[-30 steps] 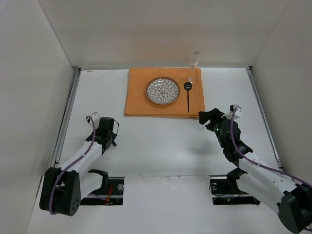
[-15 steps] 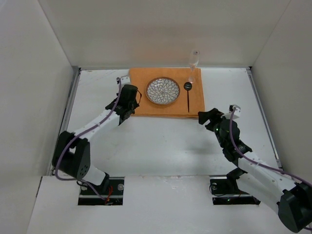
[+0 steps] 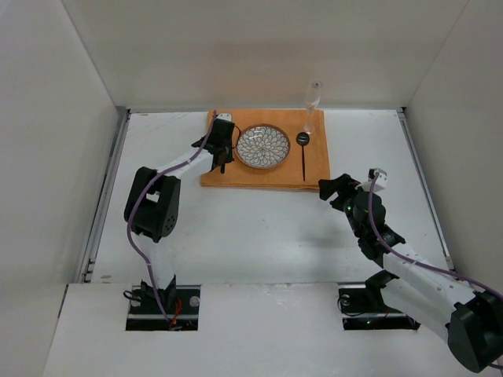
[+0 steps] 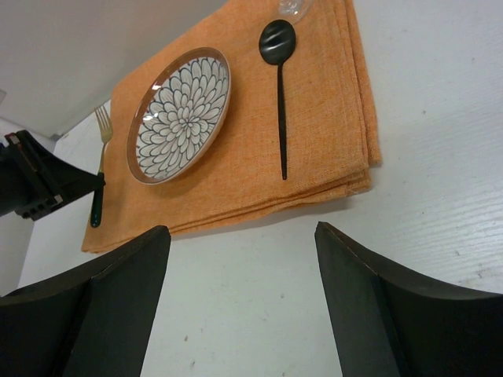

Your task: Set the dinner table for one person

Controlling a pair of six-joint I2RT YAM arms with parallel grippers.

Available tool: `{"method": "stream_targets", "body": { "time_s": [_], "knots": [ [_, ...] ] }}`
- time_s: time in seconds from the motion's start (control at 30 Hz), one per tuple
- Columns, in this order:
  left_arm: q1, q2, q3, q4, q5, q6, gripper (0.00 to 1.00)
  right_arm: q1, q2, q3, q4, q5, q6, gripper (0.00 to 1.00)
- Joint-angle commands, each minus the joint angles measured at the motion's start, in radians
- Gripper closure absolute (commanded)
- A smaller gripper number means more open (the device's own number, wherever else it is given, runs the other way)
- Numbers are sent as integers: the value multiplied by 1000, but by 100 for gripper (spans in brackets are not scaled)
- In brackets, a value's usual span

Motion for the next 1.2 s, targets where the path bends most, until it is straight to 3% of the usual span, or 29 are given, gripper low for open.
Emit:
{"method": "stream_targets", "body": {
  "time_s": [0.0, 1.17],
  "knots": [
    [29, 4, 80, -60, 34, 60, 93, 11, -9, 25, 56, 17, -17, 19],
    [56, 192, 195, -74, 65, 72, 91, 19, -1, 32, 53, -3, -18, 18]
  ]
}}
